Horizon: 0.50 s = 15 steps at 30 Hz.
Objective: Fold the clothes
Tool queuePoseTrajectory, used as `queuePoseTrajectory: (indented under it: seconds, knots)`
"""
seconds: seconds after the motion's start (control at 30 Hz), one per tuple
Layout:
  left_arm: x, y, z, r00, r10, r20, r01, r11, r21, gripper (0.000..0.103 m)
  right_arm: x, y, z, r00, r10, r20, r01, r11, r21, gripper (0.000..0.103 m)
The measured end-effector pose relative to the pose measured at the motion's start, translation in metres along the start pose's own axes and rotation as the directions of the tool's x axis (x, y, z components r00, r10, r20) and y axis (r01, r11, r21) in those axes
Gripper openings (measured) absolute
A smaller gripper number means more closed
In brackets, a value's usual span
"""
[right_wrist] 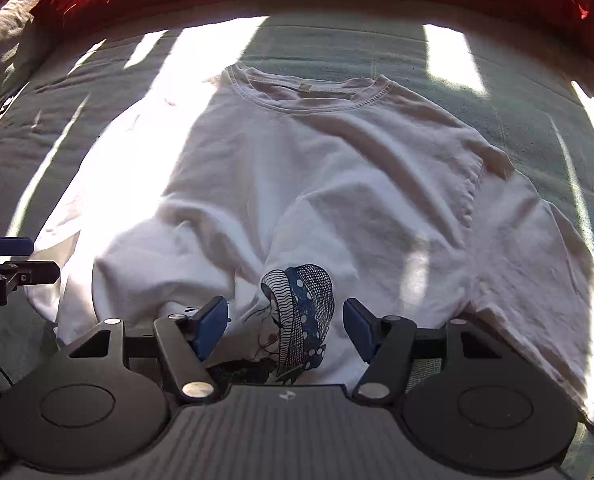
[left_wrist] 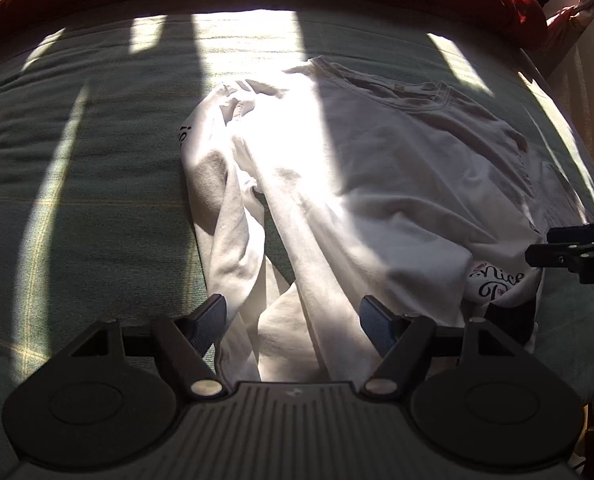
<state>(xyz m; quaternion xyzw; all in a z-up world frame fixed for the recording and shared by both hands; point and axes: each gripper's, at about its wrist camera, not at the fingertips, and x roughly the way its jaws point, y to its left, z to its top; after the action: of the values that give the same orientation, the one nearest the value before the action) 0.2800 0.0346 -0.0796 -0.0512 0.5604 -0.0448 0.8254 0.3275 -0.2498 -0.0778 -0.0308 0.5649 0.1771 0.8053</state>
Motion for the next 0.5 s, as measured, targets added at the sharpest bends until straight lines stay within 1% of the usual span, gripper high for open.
queuePoseTrajectory:
  seconds: [0.1,0.23,0.27,0.3,0.33,0.37,0.4,0.43,0.47,0.5]
  knots:
    - [0.002,0.004,-0.009,0.999,0.038,-0.024,-0.038,0.999,-0.014,0.073,-0.001,0.001,-0.003,1.0,0.0,0.003,0.0,1.0,-0.004,0.068]
    - [0.016,0.004,-0.022,0.996,0.055,-0.064,-0.058,0.998,-0.035,0.07,0.001,0.001,-0.002,1.0,0.009,0.003,-0.009,1.0,0.01,0.068]
    - [0.021,0.003,-0.024,0.995,0.068,-0.068,-0.07,0.997,-0.028,0.063,0.001,0.002,-0.002,1.0,0.012,0.003,-0.012,1.0,0.006,0.068]
    - [0.026,0.003,-0.026,0.994,0.077,-0.073,-0.079,0.996,-0.029,0.052,0.001,0.003,-0.002,1.0,0.015,0.002,-0.015,1.0,0.003,0.068]
    - [0.03,0.006,-0.026,0.994,0.075,-0.074,-0.079,0.996,-0.052,0.046,0.001,0.004,-0.002,1.0,0.014,0.006,-0.013,1.0,-0.005,0.068]
    - [0.032,0.01,-0.026,0.995,0.068,-0.073,-0.074,0.994,-0.082,0.035,0.0,0.005,-0.002,1.0,0.013,0.008,-0.013,1.0,-0.013,0.068]
    - [0.035,0.013,-0.026,0.996,0.061,-0.072,-0.069,0.991,-0.113,0.029,0.0,0.005,-0.002,1.0,0.013,0.008,-0.013,1.0,-0.017,0.068]
    - [0.037,0.016,-0.025,0.996,0.054,-0.073,-0.063,0.988,-0.138,0.027,-0.001,0.006,-0.001,1.0,0.014,0.009,-0.013,1.0,-0.018,0.068]
    - [0.039,0.018,-0.025,0.996,0.046,-0.075,-0.058,0.985,-0.161,0.018,0.0,0.006,-0.002,1.0,0.016,0.008,-0.016,1.0,-0.019,0.068]
    - [0.04,0.018,-0.024,0.996,0.056,-0.075,-0.067,0.985,-0.159,0.004,0.0,0.006,-0.002,1.0,0.018,0.006,-0.018,1.0,-0.019,0.068]
